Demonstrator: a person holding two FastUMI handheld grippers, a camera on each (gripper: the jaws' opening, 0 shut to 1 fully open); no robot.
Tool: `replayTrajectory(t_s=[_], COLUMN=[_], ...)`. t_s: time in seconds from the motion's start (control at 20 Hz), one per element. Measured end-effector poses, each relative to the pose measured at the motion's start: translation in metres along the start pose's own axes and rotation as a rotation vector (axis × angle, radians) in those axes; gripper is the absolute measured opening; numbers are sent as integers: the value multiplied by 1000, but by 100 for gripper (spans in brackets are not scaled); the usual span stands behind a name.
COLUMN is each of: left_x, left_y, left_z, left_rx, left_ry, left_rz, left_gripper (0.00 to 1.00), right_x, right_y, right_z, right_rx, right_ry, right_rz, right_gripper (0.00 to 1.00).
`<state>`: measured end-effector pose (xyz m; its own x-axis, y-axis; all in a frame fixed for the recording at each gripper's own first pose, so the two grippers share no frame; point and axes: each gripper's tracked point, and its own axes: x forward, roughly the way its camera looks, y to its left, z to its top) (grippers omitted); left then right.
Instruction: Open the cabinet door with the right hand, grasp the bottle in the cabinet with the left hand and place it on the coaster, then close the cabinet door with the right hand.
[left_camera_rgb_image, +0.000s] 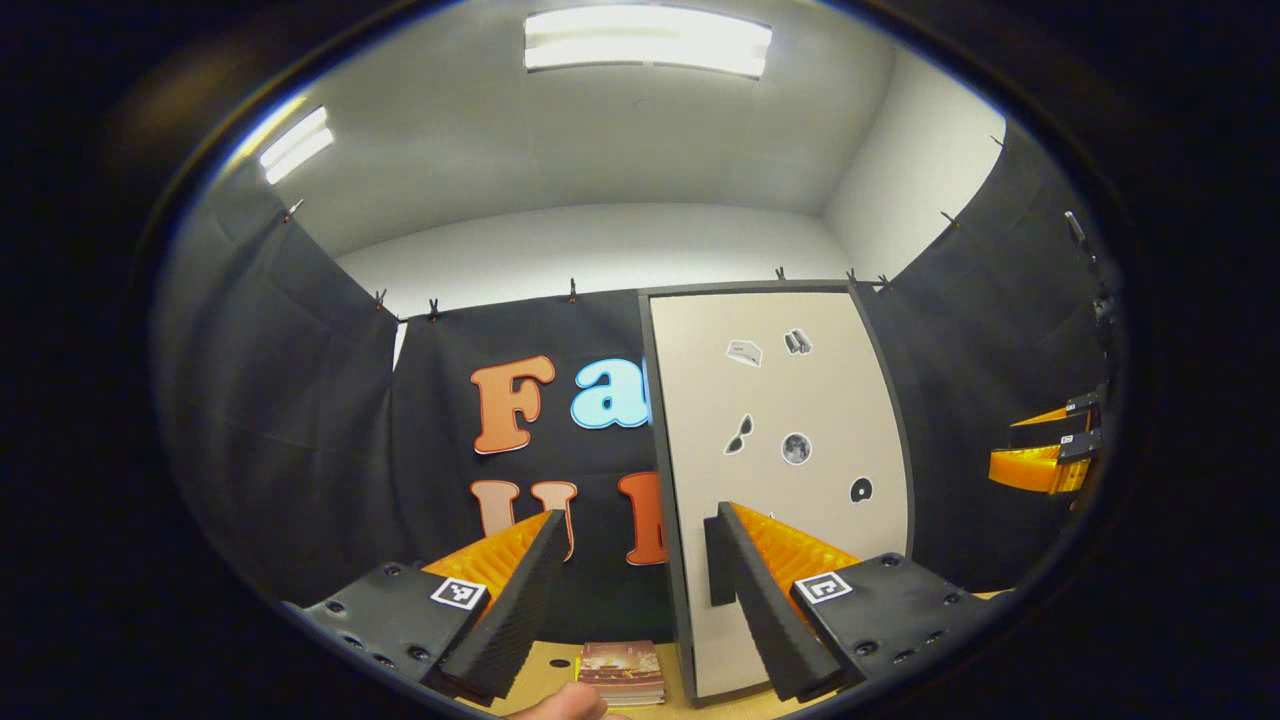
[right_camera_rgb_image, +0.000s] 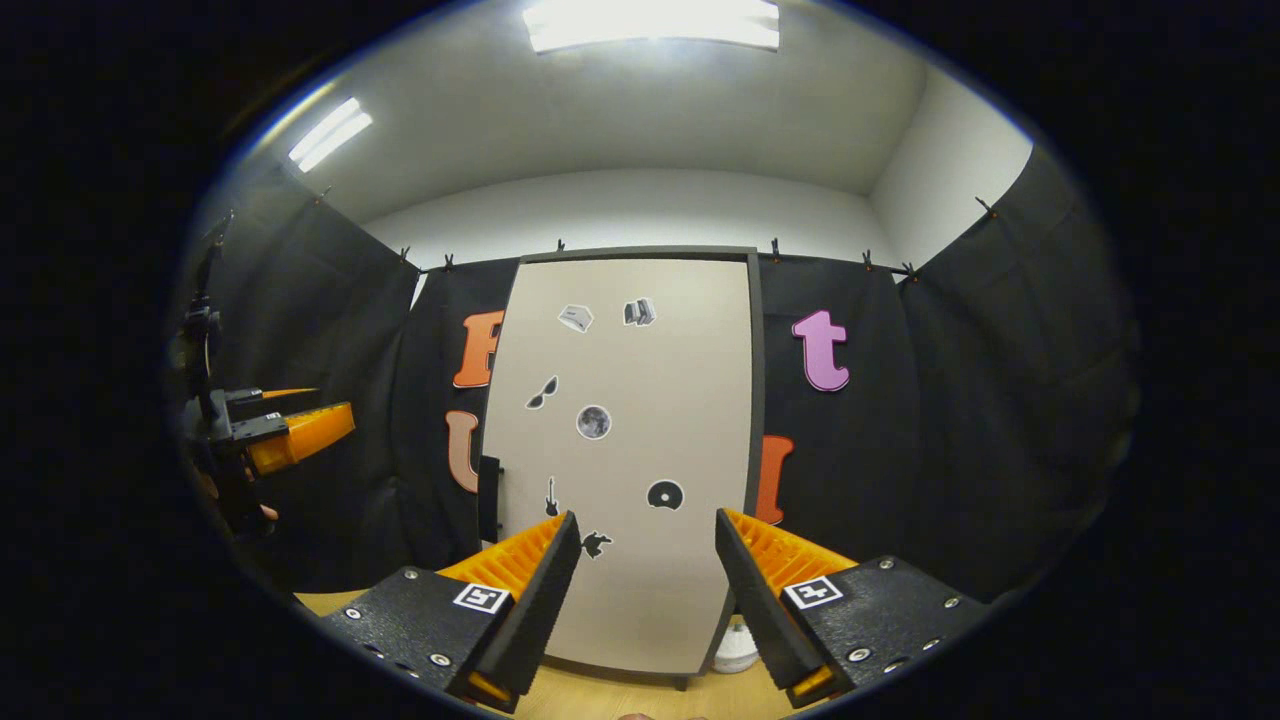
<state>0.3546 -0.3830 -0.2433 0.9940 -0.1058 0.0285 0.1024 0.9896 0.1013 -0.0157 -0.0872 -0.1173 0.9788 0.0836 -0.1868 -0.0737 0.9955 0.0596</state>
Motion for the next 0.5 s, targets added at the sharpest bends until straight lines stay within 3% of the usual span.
replayTrajectory(t_s=[0.5], left_x=[-8], left_y=[-4], left_z=[-17], left_rx=[0], left_ry=[89], left_rz=[15], left_gripper=[96], right_x=[-29], right_y=[-25], right_z=[-13], right_rx=[19], right_ry=[10], right_rz=[-37], right_gripper=[90])
